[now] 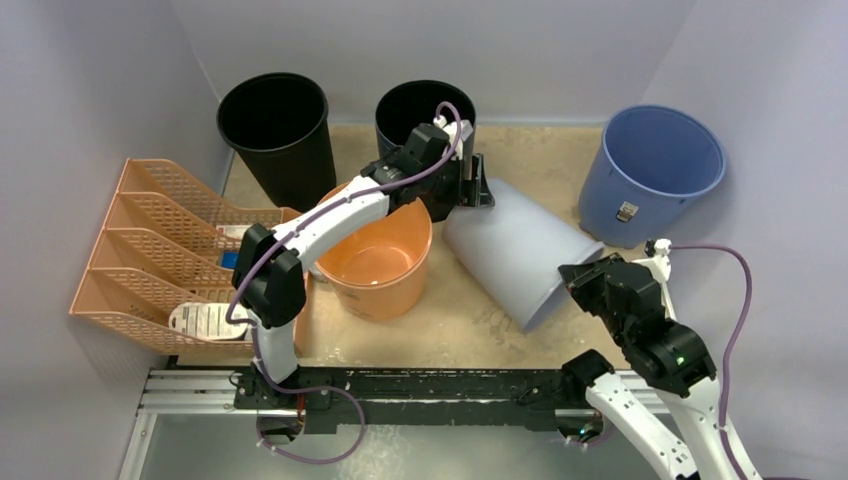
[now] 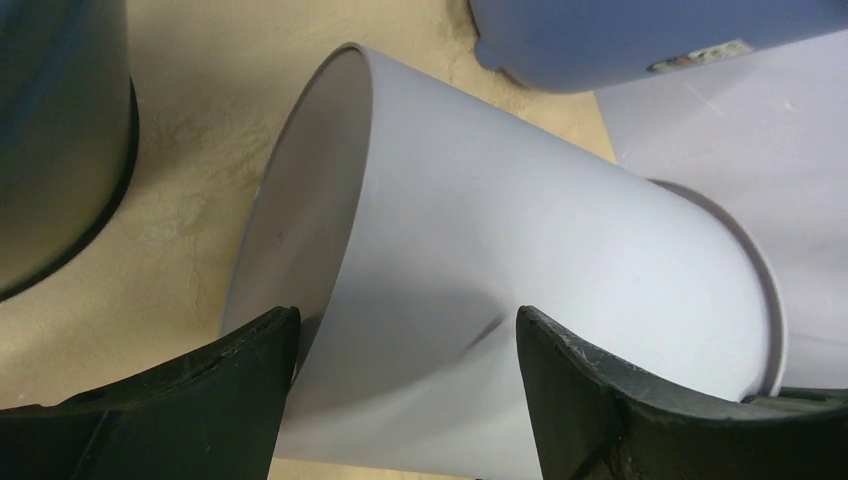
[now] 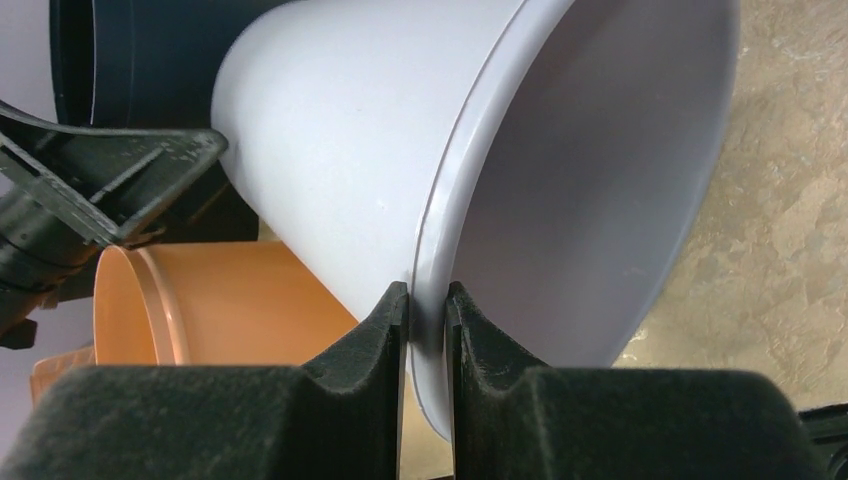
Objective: Turn the large container upside down
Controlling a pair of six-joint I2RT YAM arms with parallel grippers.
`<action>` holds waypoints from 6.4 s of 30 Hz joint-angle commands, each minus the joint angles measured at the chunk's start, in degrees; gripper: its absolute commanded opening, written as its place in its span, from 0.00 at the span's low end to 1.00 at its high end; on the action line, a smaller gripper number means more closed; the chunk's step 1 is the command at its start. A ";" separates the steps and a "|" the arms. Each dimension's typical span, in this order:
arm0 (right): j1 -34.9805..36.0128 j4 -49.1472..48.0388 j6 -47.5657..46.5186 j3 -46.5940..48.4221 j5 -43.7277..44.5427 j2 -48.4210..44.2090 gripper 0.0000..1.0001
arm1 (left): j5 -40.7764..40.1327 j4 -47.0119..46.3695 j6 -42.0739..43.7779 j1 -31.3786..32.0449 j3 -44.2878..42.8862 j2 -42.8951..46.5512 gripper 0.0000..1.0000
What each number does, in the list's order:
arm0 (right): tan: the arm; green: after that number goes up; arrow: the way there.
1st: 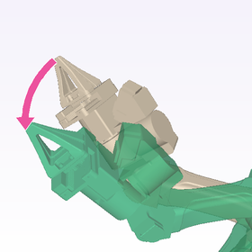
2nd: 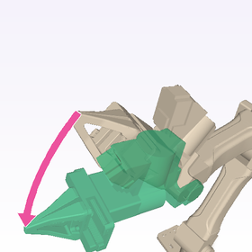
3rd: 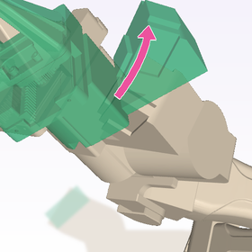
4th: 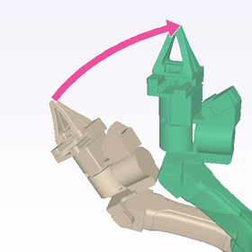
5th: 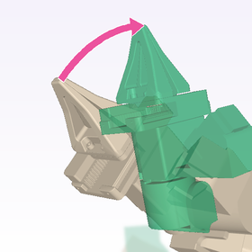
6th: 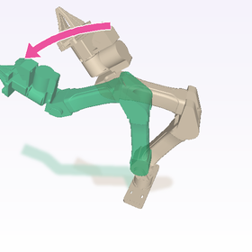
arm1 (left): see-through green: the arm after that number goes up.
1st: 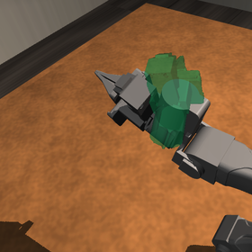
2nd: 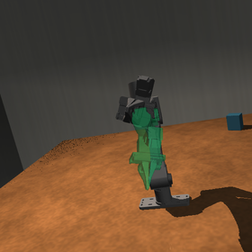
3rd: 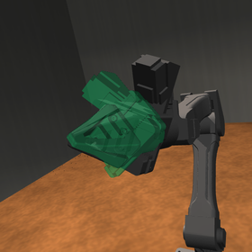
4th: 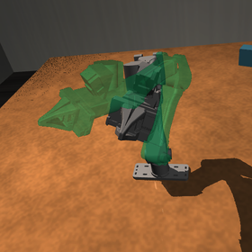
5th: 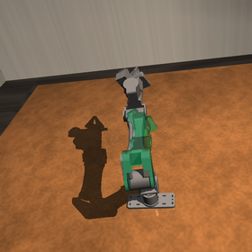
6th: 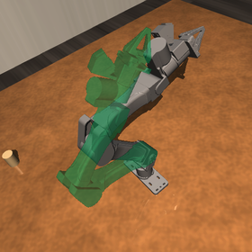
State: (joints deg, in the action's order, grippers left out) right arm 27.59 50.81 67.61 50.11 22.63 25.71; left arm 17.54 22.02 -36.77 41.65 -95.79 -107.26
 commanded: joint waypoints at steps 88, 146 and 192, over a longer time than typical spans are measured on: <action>-2.19 -40.04 -23.30 6.17 -4.01 42.45 0.90 | 3.70 0.78 3.96 2.91 5.10 24.69 0.79; -17.14 -37.14 -51.11 27.38 -13.32 48.79 0.94 | -2.85 0.73 2.93 2.84 16.25 32.60 0.80; -32.16 -9.51 -52.08 37.13 -30.47 40.13 0.00 | -14.75 -0.77 -3.90 2.51 14.60 29.74 0.81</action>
State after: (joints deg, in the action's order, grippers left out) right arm -4.93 40.21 12.05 86.85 6.31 70.94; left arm 2.74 27.49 -34.61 44.38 -81.45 -77.73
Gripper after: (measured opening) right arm 0.042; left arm 0.806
